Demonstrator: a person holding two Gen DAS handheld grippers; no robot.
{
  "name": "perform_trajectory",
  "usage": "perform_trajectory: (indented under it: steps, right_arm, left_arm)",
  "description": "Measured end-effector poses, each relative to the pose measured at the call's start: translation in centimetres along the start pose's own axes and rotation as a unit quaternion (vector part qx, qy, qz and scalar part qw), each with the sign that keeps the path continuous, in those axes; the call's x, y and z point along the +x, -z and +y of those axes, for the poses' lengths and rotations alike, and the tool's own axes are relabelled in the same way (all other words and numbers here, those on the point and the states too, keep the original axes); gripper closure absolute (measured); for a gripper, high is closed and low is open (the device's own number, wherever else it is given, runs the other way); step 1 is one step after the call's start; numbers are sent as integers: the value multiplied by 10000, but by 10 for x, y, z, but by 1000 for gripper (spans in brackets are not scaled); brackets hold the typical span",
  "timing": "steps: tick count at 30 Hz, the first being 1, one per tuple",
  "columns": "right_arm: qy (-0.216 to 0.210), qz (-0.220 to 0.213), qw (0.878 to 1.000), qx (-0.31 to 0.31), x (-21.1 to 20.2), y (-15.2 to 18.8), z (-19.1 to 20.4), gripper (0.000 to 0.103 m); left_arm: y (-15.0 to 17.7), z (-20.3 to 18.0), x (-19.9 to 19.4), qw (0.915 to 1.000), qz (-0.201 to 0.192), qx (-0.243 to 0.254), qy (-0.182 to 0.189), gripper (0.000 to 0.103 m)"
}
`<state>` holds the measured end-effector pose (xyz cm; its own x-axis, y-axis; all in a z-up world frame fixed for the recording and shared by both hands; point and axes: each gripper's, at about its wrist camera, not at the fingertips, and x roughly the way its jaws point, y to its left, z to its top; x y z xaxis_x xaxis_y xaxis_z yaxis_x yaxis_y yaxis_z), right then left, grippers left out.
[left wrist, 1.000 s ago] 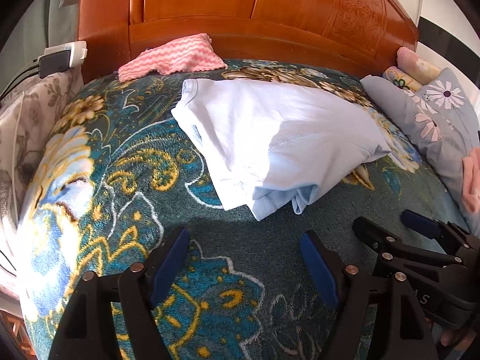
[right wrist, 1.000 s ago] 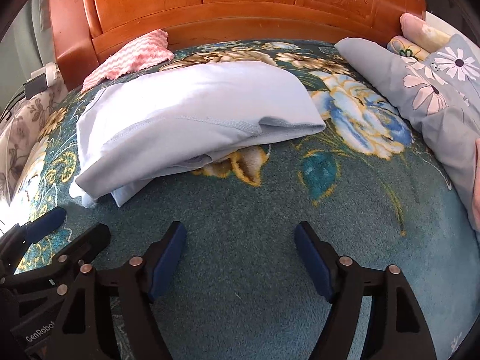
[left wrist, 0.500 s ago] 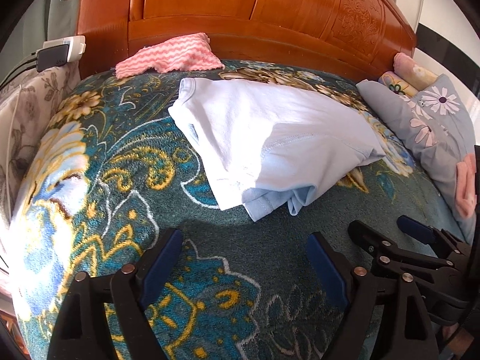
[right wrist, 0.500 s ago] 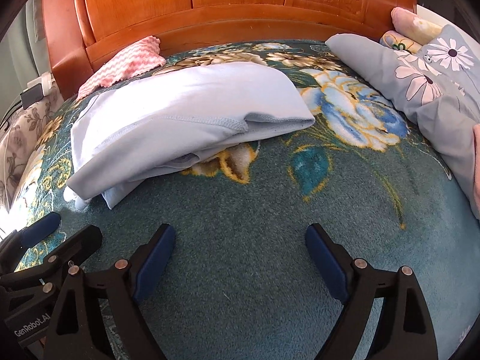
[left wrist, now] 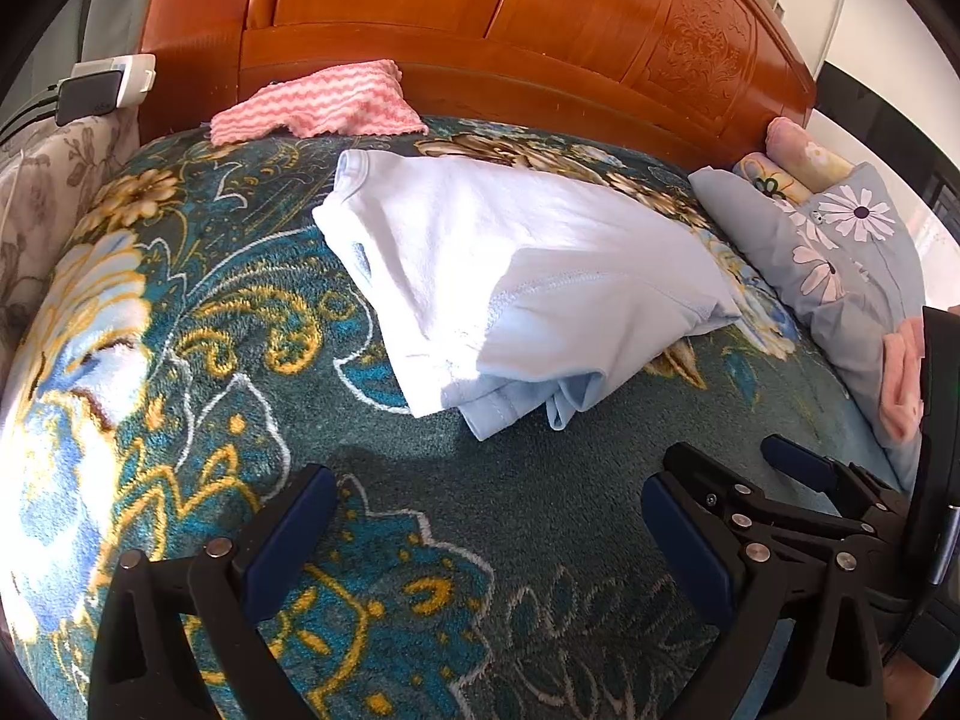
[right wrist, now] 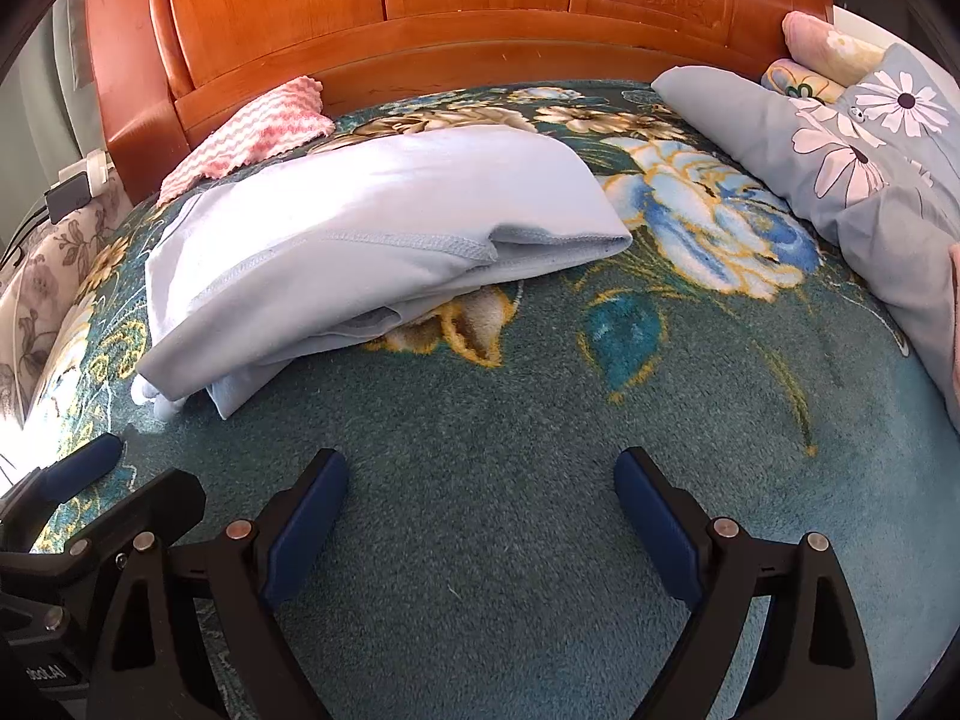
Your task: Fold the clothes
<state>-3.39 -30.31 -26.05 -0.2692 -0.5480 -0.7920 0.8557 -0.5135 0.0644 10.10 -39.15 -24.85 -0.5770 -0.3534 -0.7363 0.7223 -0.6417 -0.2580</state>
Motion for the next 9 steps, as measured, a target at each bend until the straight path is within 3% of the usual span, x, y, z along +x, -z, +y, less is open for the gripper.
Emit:
perform_trajectory:
  steps: [9]
  right_arm:
    - [-10, 4, 10000, 3, 0, 0, 0, 11]
  left_arm:
    - [-1, 0, -1, 9999, -59, -30, -97, 0]
